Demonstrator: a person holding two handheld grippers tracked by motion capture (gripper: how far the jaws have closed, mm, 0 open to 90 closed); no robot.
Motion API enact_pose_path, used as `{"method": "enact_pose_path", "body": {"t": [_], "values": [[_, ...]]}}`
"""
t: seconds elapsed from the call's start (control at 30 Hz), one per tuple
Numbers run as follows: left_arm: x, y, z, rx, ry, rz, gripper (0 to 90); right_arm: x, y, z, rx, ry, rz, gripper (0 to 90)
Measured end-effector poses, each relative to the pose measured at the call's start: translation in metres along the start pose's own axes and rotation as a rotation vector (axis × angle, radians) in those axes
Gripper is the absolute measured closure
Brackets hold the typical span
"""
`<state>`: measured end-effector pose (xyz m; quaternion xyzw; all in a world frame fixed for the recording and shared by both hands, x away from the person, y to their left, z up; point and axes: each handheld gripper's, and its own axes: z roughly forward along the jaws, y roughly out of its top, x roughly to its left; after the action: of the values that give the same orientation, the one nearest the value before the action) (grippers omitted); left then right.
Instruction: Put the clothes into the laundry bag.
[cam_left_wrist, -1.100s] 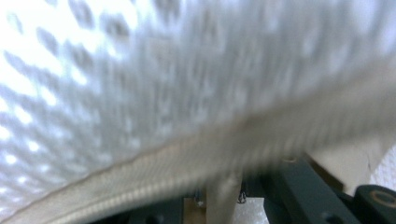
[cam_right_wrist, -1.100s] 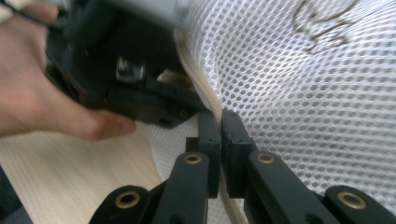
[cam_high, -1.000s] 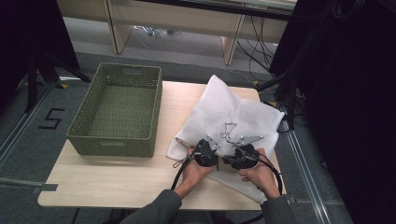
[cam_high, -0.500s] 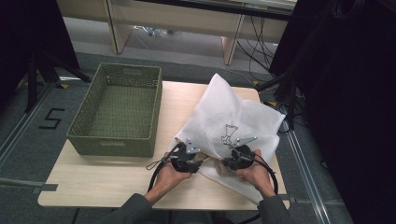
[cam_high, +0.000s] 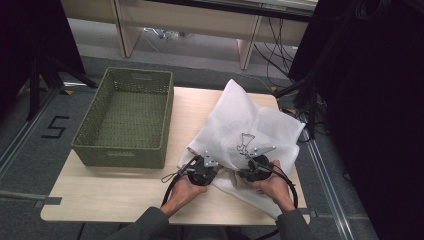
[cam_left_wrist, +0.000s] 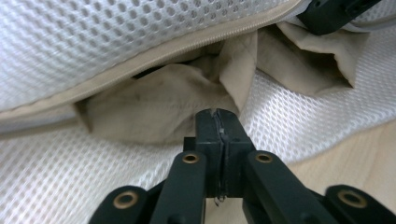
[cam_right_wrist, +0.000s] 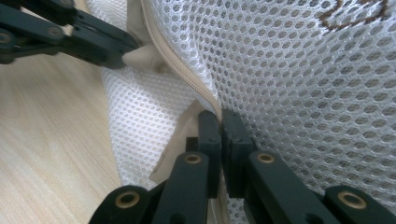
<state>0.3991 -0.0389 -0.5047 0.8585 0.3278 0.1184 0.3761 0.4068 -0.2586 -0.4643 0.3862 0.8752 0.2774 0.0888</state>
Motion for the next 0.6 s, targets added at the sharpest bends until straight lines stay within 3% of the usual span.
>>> {"method": "enact_pose_path", "body": {"t": [0.07, 0.17, 0.27, 0.47, 0.5, 0.6], "values": [[-0.001, -0.001, 0.004, 0.021, 0.003, 0.028, 89.3, 0.0, 0.0, 0.0, -0.001, 0.001, 0.0, 89.0], [0.002, -0.002, 0.004, 0.02, -0.017, -0.01, 89.3, -0.001, 0.0, 0.0, -0.002, 0.002, 0.001, 89.0], [0.001, -0.003, 0.001, 0.027, -0.014, -0.004, 89.3, 0.0, 0.0, 0.0, -0.002, -0.002, 0.0, 89.0], [-0.007, -0.013, -0.006, 0.021, -0.006, -0.004, 89.4, 0.003, 0.0, -0.001, 0.005, 0.005, -0.016, 88.9], [-0.011, -0.015, -0.009, 0.029, -0.007, 0.001, 89.4, 0.002, 0.0, 0.0, -0.003, 0.004, -0.042, 88.9], [-0.022, -0.02, -0.015, 0.046, -0.008, 0.035, 89.4, 0.005, -0.001, 0.001, 0.022, 0.006, -0.035, 89.0]]}}
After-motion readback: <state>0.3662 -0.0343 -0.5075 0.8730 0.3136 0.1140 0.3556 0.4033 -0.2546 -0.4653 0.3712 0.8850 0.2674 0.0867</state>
